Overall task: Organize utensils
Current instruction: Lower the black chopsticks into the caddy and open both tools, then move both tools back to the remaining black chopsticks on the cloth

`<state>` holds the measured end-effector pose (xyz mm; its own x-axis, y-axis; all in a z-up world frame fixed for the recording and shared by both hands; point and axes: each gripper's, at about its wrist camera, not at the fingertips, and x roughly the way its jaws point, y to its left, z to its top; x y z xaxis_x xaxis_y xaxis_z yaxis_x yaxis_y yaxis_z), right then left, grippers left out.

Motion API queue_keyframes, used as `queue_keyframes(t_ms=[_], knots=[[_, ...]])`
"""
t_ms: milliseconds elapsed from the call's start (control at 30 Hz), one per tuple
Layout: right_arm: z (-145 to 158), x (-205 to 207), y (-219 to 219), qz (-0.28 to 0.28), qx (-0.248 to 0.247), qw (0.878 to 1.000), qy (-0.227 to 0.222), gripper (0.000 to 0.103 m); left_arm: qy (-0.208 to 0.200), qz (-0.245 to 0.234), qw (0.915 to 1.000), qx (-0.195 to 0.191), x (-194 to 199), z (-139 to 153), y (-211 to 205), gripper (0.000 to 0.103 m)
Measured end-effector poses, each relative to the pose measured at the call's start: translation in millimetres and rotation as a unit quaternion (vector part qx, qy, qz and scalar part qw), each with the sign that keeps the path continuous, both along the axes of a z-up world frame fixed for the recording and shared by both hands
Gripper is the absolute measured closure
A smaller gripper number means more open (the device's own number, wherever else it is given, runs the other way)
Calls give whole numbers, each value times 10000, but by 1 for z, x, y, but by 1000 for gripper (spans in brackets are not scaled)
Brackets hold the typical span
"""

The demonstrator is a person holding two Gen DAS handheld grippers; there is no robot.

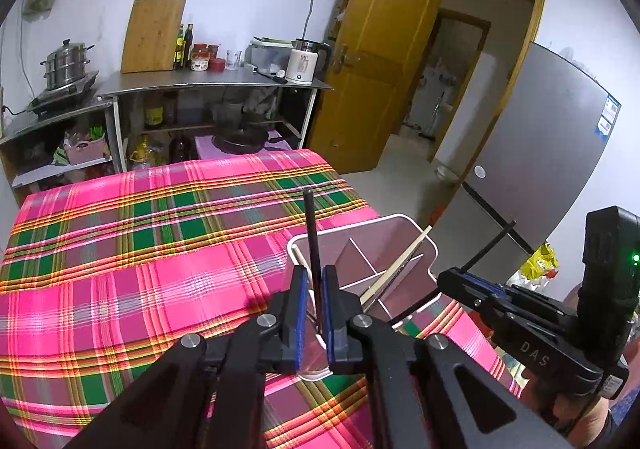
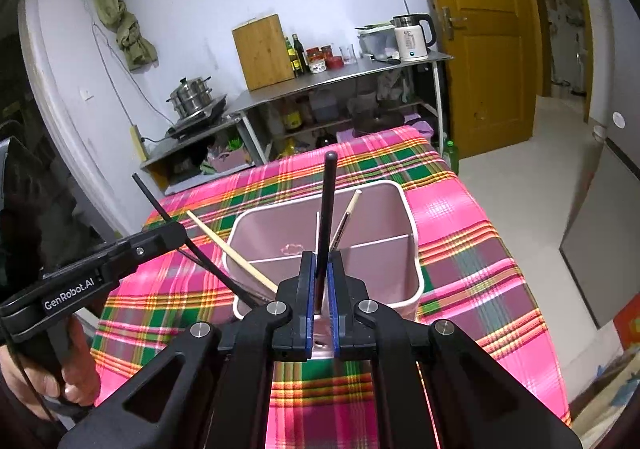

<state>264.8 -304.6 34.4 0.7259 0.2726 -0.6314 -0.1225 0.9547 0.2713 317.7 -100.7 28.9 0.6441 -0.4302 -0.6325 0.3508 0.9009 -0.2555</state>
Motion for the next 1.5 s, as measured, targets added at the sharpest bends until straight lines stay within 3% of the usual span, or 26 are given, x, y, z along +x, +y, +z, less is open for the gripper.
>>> queue_keyframes(t_ms=[200, 733, 1100, 1500], knots=[[12, -13, 0, -65, -104, 9998, -168, 88, -167, 19, 9998, -48, -13, 12, 7, 86], [27, -65, 13, 89, -87, 9988, -464, 85, -465, 217, 9987, -21, -67, 28, 29, 85], [-7, -91, 33, 480, -17, 9988, -130, 85, -260, 281, 9990, 238, -103, -9, 44, 85], [-43, -95, 54, 775, -18, 9966, 293, 85, 334, 503, 9977, 308, -113, -67, 71, 85]])
